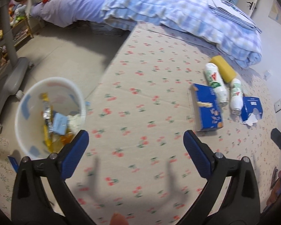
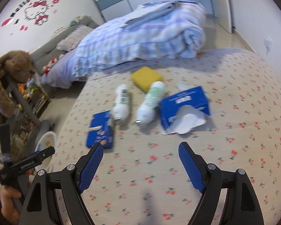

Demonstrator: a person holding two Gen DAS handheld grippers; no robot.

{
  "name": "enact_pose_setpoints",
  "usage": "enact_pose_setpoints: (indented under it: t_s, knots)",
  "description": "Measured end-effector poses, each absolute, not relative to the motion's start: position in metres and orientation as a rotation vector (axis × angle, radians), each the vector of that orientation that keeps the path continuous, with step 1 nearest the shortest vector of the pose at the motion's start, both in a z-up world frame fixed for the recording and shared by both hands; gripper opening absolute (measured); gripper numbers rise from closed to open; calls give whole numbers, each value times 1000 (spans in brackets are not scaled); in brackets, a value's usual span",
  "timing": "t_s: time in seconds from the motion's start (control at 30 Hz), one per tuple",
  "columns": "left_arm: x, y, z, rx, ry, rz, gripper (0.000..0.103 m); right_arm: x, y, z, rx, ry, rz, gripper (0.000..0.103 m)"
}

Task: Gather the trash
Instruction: 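Move both grippers back over the table toward the blue boxes, then grasp the blue biscuit box with the left gripper while the right gripper grasps the blue tissue box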

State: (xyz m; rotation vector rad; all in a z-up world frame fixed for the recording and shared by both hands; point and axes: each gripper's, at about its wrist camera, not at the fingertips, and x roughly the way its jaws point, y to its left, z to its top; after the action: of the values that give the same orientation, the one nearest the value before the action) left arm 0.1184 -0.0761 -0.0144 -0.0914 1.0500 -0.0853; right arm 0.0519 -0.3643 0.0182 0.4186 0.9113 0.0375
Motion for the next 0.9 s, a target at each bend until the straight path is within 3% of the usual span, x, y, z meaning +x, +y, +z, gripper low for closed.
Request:
enact_pose_setpoints:
  t_s: [0.63,0.77,0.8,0.9]
  knots:
    - [153,-181,-50,-103,1090,-268,100,104,-440,-21,536,950,-171,84]
    - [157,-187,-53,-104,1077,-296,86,114,-450,-30,544,953,-187,84]
    - [157,-187,-52,-101,1071,-302,75,117,-452,-32,546,955,-189,84]
    - [160,-188,-49,-102,1064,-330,60,122,-455,-38,549,959,-193,84]
